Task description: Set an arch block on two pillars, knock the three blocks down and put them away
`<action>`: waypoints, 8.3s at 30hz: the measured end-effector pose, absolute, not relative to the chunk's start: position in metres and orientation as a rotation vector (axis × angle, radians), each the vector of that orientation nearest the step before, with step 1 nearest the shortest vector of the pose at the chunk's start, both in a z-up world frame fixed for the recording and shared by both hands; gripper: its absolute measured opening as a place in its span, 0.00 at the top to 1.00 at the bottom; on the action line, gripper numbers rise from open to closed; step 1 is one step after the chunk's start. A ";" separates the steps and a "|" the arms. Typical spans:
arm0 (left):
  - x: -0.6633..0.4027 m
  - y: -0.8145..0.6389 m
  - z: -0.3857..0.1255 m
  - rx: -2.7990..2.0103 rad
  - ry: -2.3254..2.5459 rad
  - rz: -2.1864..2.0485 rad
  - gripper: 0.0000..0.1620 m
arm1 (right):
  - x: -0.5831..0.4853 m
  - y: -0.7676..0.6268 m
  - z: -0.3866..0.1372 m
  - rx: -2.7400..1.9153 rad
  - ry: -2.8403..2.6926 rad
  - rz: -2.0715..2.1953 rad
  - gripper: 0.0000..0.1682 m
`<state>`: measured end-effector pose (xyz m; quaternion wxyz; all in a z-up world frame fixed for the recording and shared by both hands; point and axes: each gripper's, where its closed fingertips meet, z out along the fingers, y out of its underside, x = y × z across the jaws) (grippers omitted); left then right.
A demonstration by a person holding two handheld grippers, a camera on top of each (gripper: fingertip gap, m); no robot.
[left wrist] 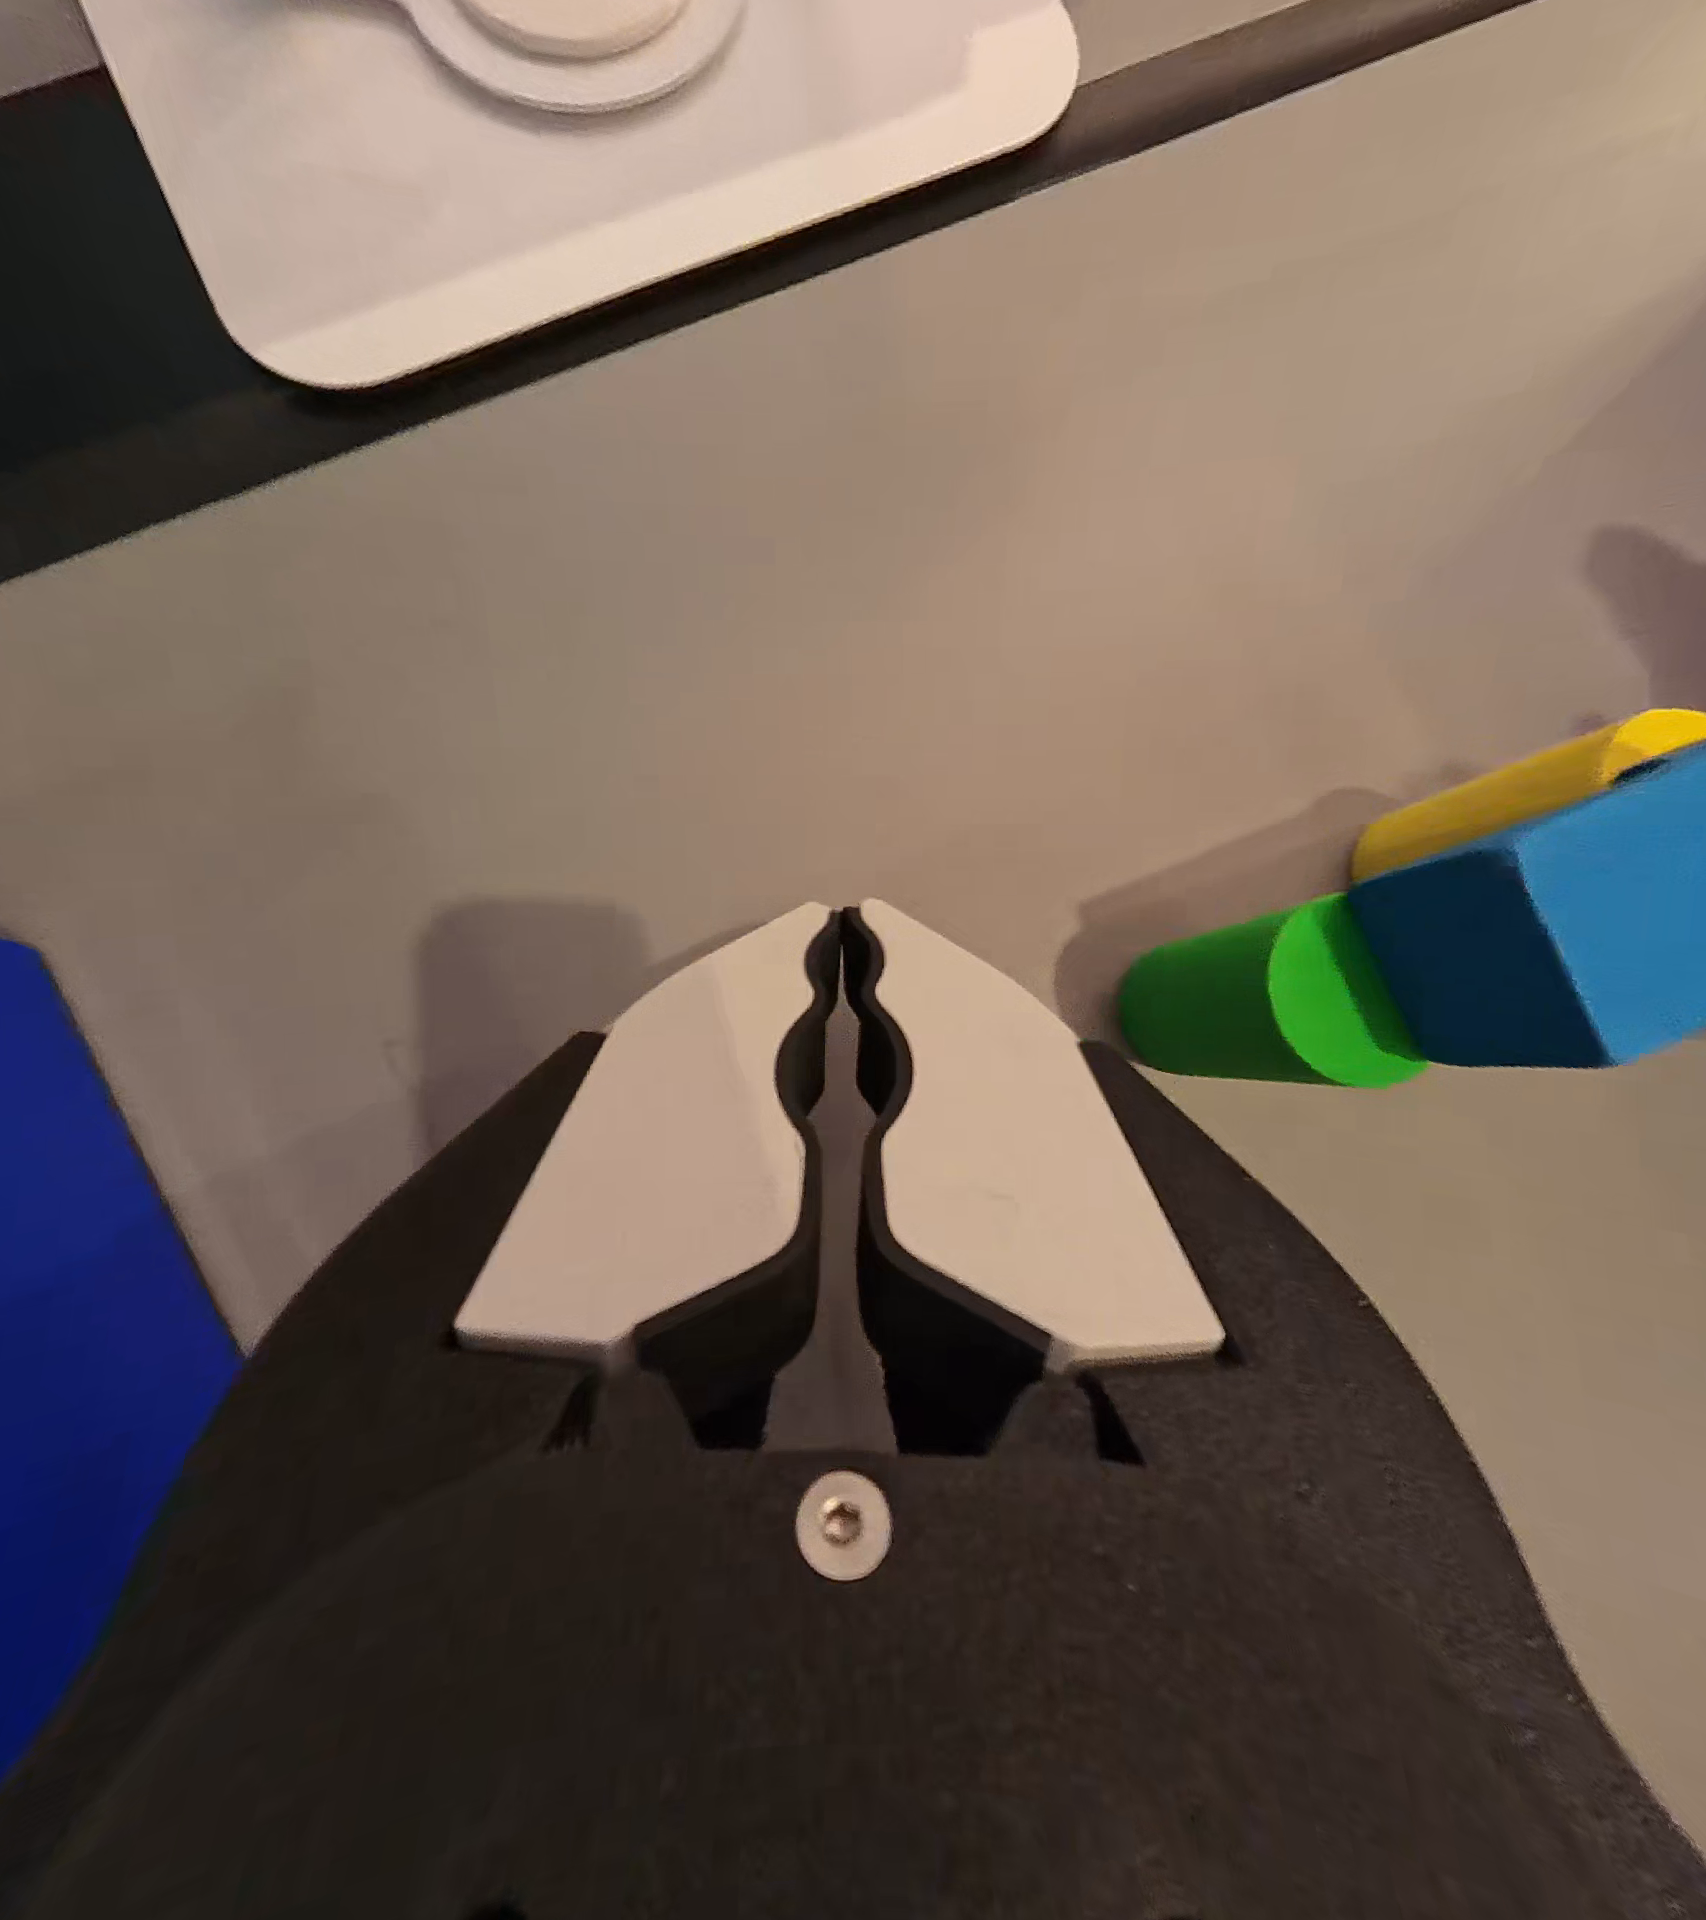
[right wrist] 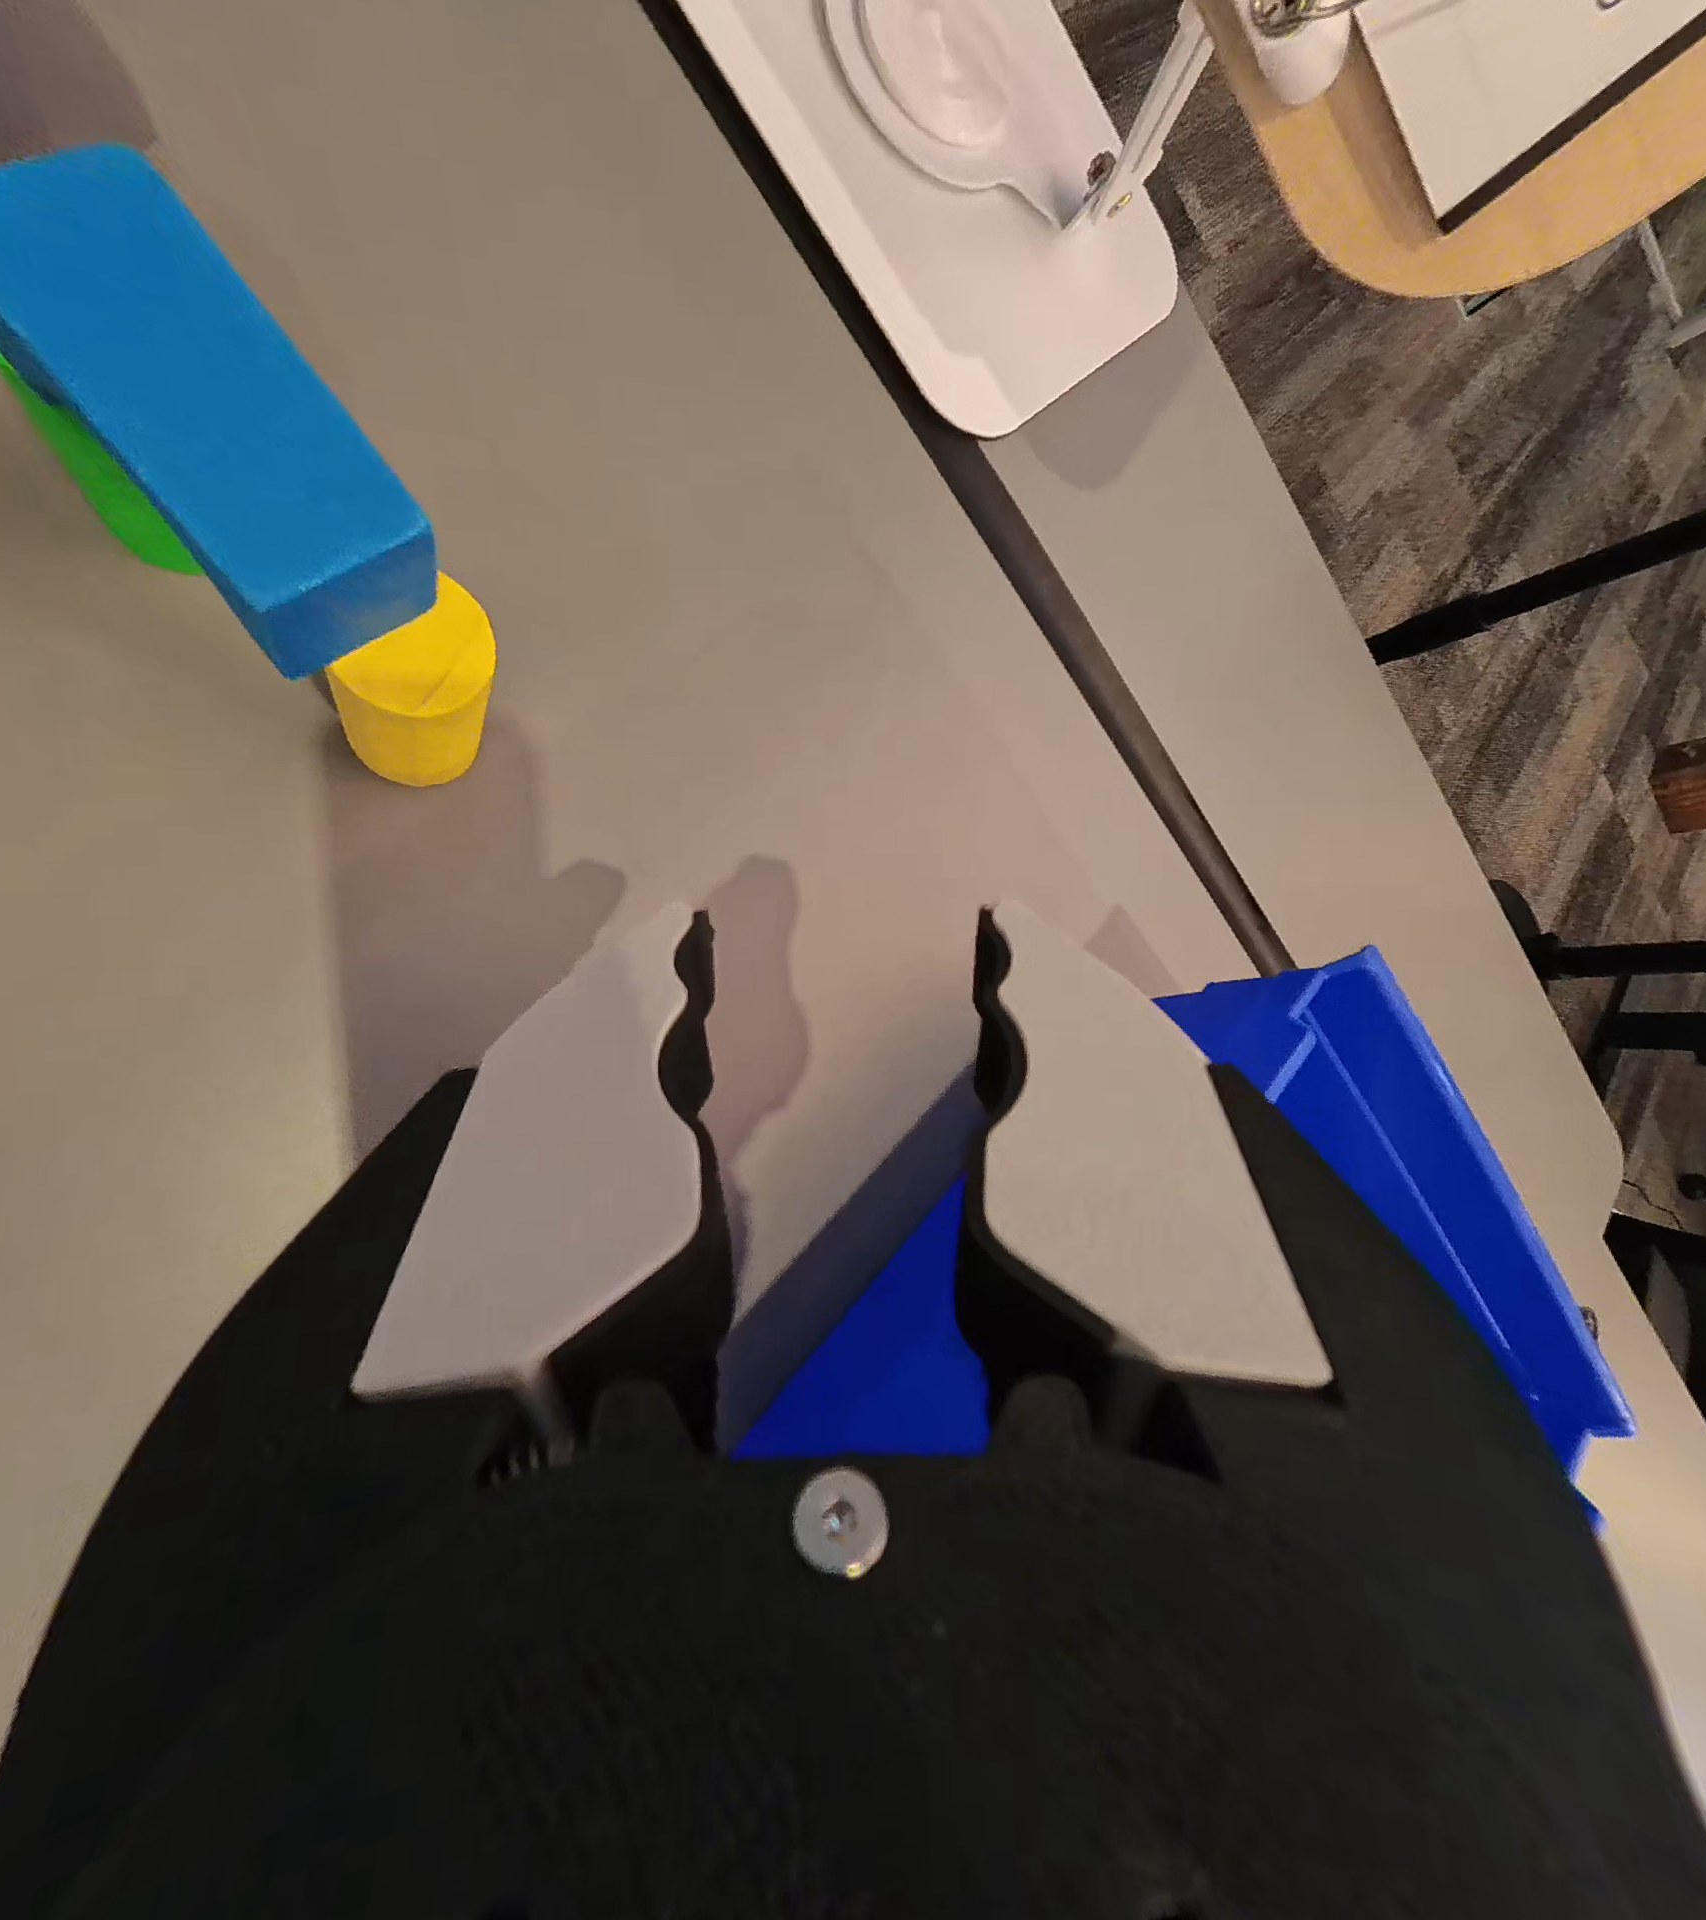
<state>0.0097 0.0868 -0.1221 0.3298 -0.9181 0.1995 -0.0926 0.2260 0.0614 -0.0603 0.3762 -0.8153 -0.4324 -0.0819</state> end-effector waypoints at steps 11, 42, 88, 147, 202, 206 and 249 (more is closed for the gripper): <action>0.007 0.091 -0.136 -2.455 0.418 -0.327 1.00 | 0.239 0.061 -0.053 -2.106 -1.088 -0.215 0.71; 0.103 0.030 -0.003 -1.994 0.660 -0.853 1.00 | 0.205 0.012 -0.098 -2.088 -1.556 0.119 0.66; 0.000 0.054 0.012 -1.995 0.693 0.386 0.83 | 0.462 0.029 -0.122 -2.863 -0.482 0.004 0.80; -0.033 0.041 0.035 -2.069 0.614 0.155 0.78 | 0.426 0.009 -0.059 -2.558 -0.622 0.165 0.80; -0.034 0.029 0.050 -2.033 0.622 0.180 0.74 | 0.267 -0.069 -0.163 -2.834 -1.370 -0.252 0.78; -0.037 0.028 0.055 -2.025 0.613 0.171 0.74 | 0.226 -0.071 -0.141 -2.702 -1.370 0.063 0.78; -0.041 0.031 0.034 -2.120 0.611 0.152 0.73 | 0.424 0.015 -0.125 -2.800 -0.353 0.056 0.67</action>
